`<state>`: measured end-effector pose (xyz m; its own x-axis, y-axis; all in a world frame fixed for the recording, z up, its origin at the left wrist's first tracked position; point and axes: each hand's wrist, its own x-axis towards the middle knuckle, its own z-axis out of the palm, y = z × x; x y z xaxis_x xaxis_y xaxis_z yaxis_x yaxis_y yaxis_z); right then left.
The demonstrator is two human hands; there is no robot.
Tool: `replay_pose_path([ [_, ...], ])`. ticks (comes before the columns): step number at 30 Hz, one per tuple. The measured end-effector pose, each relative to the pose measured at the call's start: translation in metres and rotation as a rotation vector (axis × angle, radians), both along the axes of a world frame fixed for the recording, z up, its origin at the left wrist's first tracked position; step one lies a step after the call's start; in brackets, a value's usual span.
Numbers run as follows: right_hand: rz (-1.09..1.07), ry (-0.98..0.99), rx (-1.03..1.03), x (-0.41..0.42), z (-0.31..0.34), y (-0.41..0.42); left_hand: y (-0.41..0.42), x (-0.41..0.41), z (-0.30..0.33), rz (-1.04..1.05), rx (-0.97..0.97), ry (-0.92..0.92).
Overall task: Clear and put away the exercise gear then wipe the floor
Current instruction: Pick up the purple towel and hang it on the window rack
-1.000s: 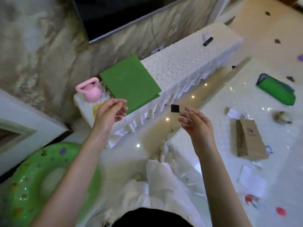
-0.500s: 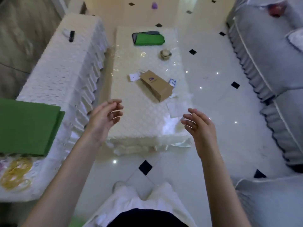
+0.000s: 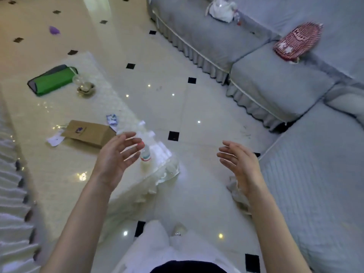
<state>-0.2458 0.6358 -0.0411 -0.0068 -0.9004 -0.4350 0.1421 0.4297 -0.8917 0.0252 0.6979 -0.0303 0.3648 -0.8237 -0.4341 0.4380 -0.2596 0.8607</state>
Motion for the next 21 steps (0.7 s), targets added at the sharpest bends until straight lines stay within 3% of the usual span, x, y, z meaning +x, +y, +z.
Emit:
replay_pose_path([
  [7, -0.105, 0.001, 0.002, -0.040, -0.007, -0.075, -0.103, -0.033, -0.001, -0.100, 0.023, -0.025],
  [15, -0.178, -0.123, -0.011, -0.034, 0.007, -0.225, -0.262, -0.022, 0.010, -0.086, -0.013, -0.055],
  [21, -0.181, -0.130, -0.006, -0.024, 0.014, -0.318, -0.357, -0.013, 0.010, -0.122, -0.007, 0.042],
])
